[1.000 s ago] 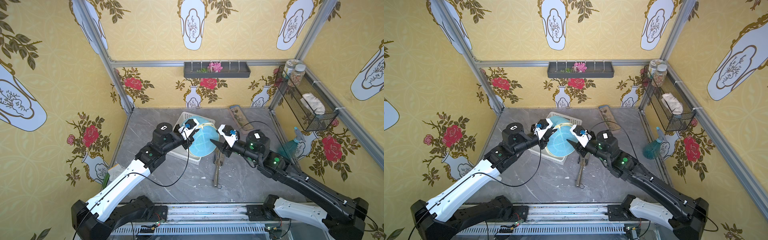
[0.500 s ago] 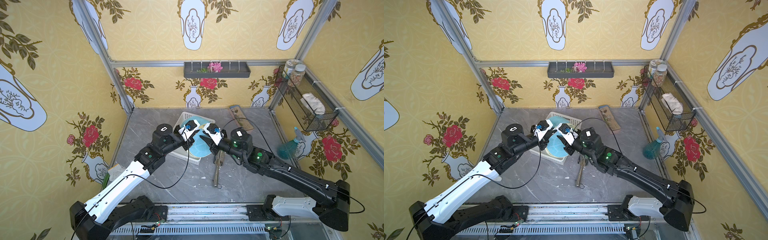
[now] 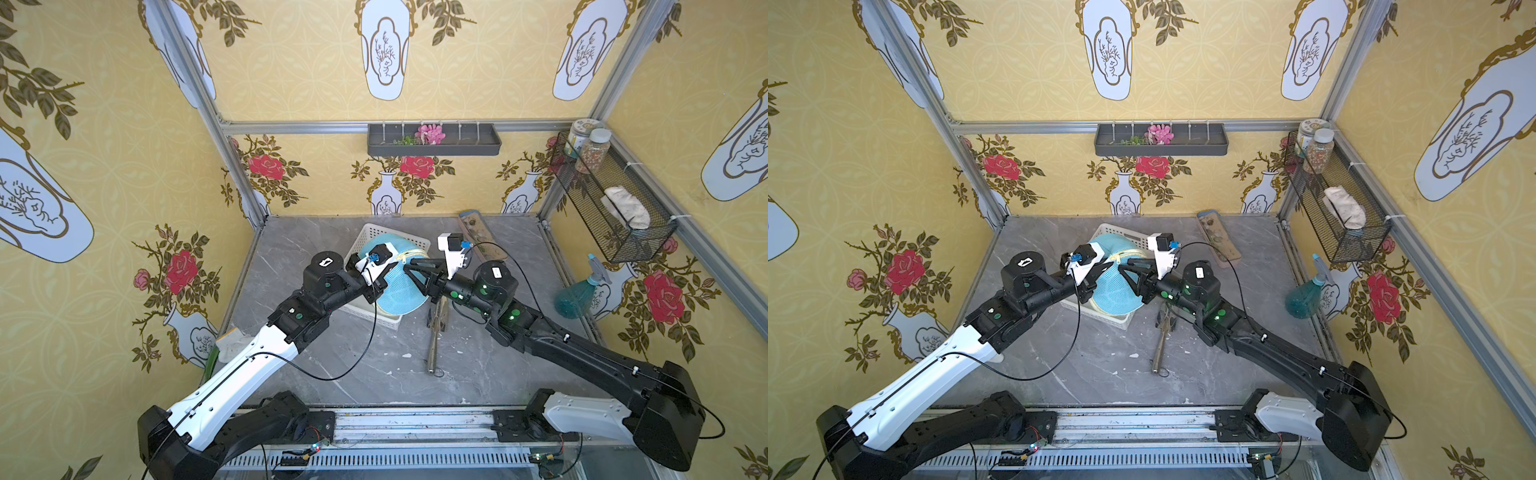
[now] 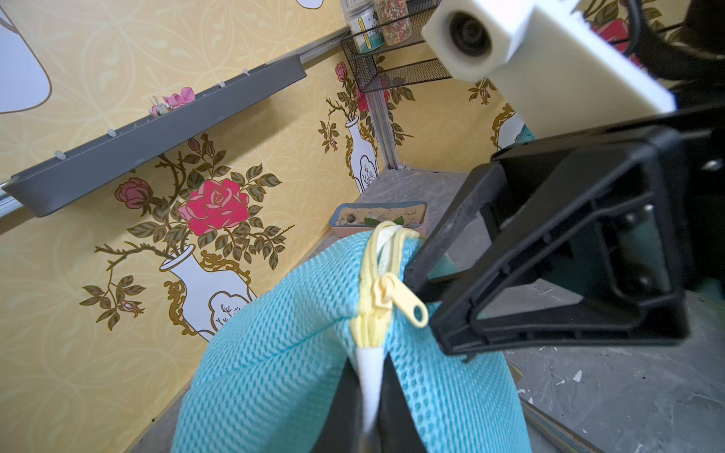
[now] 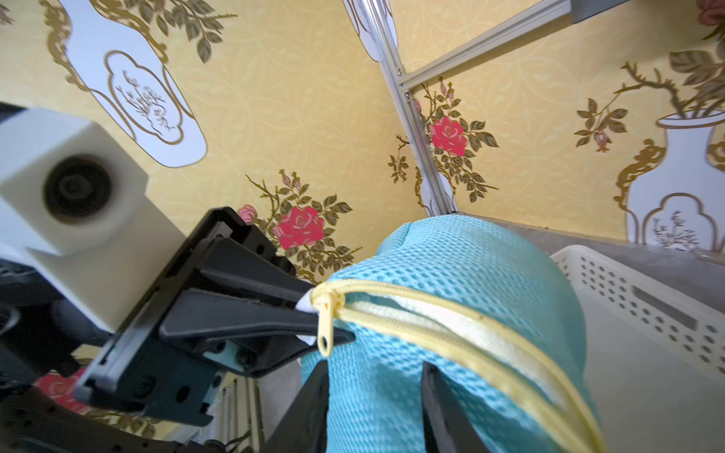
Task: Turn the laundry bag inside out
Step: Zip the zipper on the laundry bag.
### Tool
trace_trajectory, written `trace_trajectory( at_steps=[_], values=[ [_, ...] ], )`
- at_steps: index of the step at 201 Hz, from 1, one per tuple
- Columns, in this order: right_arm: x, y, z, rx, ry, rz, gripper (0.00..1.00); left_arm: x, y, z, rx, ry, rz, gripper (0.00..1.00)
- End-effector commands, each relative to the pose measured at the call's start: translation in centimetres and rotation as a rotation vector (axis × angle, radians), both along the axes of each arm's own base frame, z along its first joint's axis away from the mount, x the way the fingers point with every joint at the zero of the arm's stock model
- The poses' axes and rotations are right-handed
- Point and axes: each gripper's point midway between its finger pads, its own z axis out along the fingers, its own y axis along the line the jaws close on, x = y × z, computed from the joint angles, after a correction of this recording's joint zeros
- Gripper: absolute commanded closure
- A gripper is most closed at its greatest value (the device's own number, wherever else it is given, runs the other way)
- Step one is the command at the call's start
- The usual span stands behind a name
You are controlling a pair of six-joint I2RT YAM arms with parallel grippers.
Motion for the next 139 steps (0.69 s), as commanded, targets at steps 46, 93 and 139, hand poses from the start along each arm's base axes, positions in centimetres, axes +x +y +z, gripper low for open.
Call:
trace_trajectory(
  at_steps=[46,93,139],
  values=[
    [-0.5,1.6,3.2,0.177,0.012,0.127,0.69,-0.1,-0.2,0.3,-0.021,-0.016,-0.013,1.0],
    [-0.3,1.0,2.9,0.167,0.011,0.1,0.64,0.3,0.2,0.3,-0.016,-0.026,0.024,1.0],
    [-0.5,0.8,2.7,0.166,0.021,0.104,0.7,0.9,0.4,-0.2,-0.002,-0.035,0.052,1.0]
  ],
)
